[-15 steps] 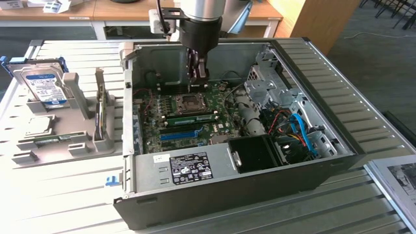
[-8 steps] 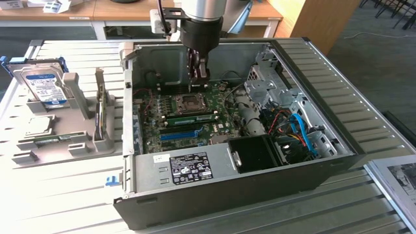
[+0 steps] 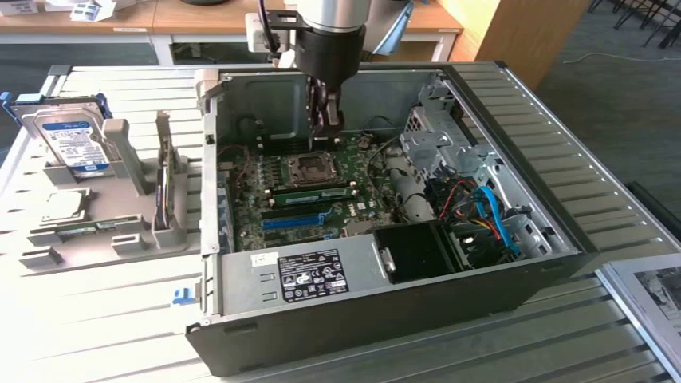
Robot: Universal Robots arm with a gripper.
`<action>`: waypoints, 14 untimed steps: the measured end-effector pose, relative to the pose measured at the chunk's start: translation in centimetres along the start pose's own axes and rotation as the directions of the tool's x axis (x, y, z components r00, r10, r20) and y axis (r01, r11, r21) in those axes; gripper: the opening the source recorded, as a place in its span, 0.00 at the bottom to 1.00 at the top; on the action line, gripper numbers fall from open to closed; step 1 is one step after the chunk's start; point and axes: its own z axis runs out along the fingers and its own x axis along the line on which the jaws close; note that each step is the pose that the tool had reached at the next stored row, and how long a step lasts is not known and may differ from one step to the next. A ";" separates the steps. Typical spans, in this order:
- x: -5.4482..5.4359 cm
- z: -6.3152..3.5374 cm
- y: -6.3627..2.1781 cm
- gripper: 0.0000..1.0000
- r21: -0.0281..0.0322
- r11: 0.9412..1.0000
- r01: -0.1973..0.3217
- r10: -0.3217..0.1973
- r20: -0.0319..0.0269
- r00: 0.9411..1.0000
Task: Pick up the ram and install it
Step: 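Press down the ram until it locks into place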
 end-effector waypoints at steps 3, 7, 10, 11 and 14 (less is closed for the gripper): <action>0.0 -0.30 0.00 0.10 0.000 1.000 0.000 0.000 0.000 1.000; 0.0 -0.53 0.01 0.10 0.000 1.000 0.000 0.000 0.000 1.000; 0.0 -0.62 0.01 0.10 0.000 1.000 0.000 0.000 0.000 1.000; 0.0 -0.64 0.01 0.10 0.000 1.000 0.000 0.000 0.000 1.000; 0.0 -0.84 0.02 0.10 0.000 1.000 0.000 0.000 0.000 1.000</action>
